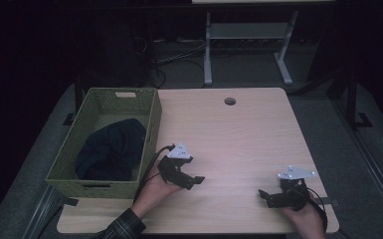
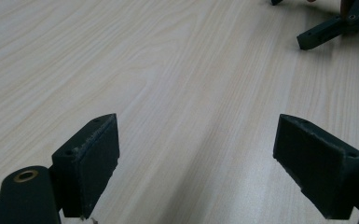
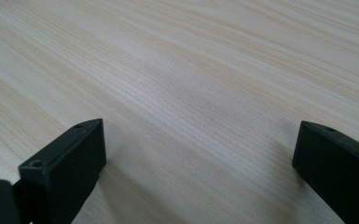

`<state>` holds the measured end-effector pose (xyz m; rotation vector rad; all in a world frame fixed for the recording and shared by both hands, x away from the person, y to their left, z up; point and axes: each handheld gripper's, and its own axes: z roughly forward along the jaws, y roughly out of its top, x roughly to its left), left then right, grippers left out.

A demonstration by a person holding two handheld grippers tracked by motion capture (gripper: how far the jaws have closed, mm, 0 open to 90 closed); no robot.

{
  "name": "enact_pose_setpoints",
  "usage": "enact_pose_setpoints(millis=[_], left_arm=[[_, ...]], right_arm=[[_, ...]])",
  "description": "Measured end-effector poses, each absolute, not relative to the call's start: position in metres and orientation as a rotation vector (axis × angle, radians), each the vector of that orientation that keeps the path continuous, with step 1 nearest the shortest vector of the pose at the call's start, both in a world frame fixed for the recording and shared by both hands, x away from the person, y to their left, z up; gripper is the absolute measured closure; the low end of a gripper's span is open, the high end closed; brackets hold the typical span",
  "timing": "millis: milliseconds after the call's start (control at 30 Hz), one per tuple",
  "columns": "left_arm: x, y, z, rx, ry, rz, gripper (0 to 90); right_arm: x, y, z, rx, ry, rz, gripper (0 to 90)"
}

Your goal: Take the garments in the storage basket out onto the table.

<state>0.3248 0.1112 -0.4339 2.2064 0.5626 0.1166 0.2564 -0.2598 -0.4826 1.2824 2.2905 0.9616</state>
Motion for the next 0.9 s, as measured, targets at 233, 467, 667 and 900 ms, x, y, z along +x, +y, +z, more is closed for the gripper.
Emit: enact_pose_setpoints(millis=[233, 467, 667, 900], left_arm=[[0.324, 0.112, -0.425, 2.19, 0.561, 0.121, 14.1], [0.324, 0.112, -0.417, 2.193, 0.556, 0.13, 14.0], [0.324, 0.112, -0.41, 2.197, 0.548, 0.131, 14.1], [0.324, 0.113, -0.396, 2.183, 0.539, 0.128, 14.0]], right_arm=[[0.256, -0.26, -0.483, 1.283, 2.29, 0.962, 2.4], [0.256, -0.26, -0.483, 1.282, 2.291, 0.964, 2.4], [0.256, -0.26, -0.483, 1.282, 2.292, 0.964, 2.4], [0.256, -0.26, -0.483, 1.283, 2.292, 0.964, 2.4]])
